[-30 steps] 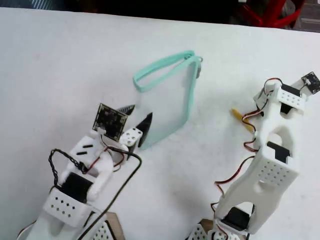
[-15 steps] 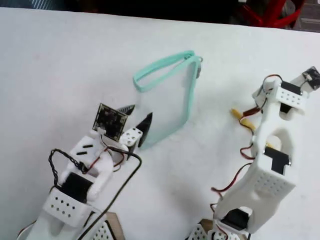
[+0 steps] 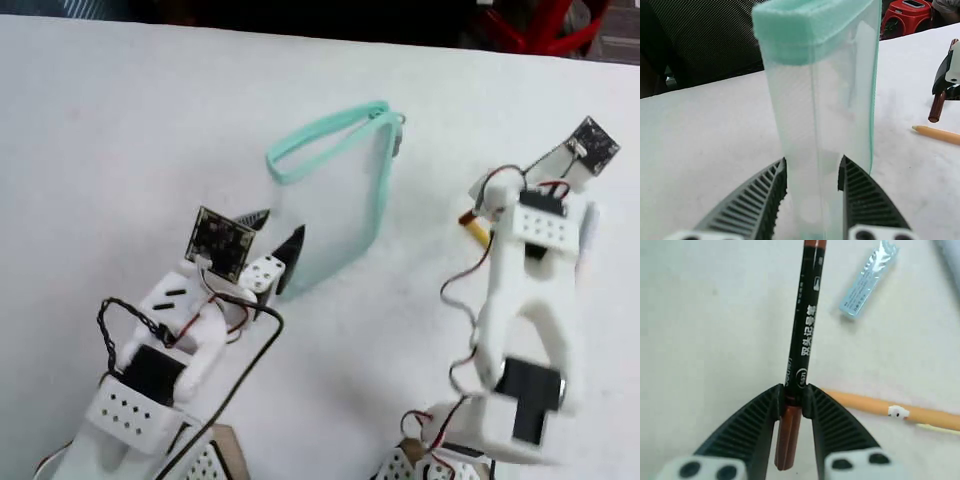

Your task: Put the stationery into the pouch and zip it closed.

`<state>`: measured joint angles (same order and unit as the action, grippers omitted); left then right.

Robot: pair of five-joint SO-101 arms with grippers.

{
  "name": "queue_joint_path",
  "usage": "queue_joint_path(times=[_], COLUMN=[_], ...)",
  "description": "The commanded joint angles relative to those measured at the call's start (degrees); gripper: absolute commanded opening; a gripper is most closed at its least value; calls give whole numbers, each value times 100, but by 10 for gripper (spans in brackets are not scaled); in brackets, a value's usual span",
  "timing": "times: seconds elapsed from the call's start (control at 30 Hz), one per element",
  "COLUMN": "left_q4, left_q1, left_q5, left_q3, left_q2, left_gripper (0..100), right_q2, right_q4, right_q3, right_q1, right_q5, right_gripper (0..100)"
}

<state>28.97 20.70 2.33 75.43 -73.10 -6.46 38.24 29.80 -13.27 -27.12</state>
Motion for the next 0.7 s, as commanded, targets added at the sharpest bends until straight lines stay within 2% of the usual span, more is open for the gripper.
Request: queue_joint_path(times=[0.0, 0.17, 0.67], left_q4=[-141, -141, -123], left_q1=[84, 84, 84], left_q5=[62, 62, 62], left_q3=[-35, -35, -35], left_q2=[-22, -22, -22], left_gripper=[173, 173, 173], right_q2=[-919, -1420, -1490], right_q4=[-919, -1270, -1270], right_q3=[800, 1319, 1389], right_q1=[286, 673, 998], right_q5=[492, 1055, 1090], right_gripper=[19, 19, 19])
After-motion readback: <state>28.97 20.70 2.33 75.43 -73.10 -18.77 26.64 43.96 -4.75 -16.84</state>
